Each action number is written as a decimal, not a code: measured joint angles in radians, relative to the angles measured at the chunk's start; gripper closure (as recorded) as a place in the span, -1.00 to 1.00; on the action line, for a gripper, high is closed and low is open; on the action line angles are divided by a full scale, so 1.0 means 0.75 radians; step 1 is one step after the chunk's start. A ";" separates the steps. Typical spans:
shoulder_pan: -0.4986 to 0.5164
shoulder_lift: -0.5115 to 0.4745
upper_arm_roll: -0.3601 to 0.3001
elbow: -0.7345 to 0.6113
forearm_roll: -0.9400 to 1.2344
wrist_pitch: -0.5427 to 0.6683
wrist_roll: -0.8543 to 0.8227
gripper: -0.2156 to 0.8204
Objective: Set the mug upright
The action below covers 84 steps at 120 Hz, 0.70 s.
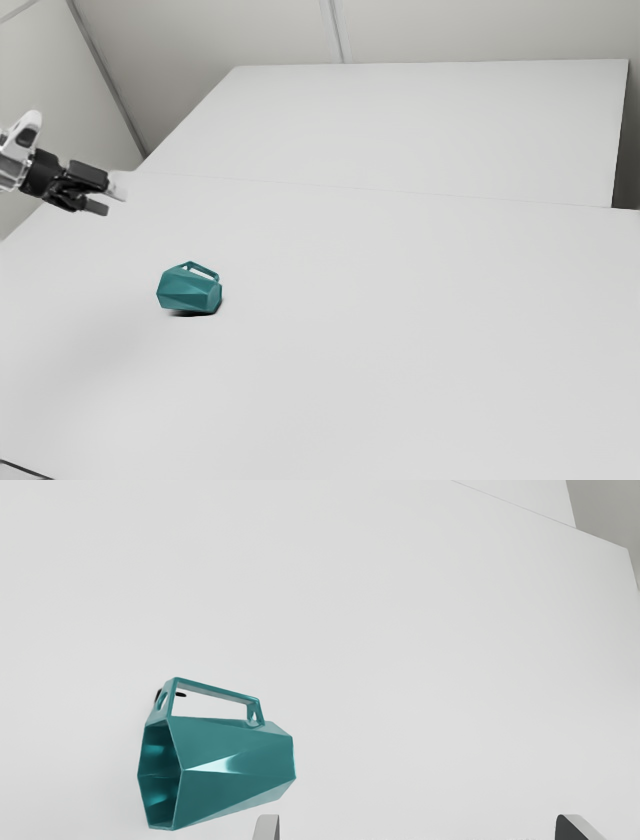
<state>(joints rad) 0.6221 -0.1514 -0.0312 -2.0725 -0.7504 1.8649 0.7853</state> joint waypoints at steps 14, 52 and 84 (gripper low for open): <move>0.052 0.036 0.001 -0.024 -0.022 -0.050 0.017 -0.58; 0.107 0.218 0.001 -0.003 -0.082 -0.099 0.063 -0.58; 0.102 0.369 0.001 0.067 -0.111 -0.094 0.094 -0.58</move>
<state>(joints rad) 0.6985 0.1255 -0.0307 -2.0225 -0.8334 1.7943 0.8561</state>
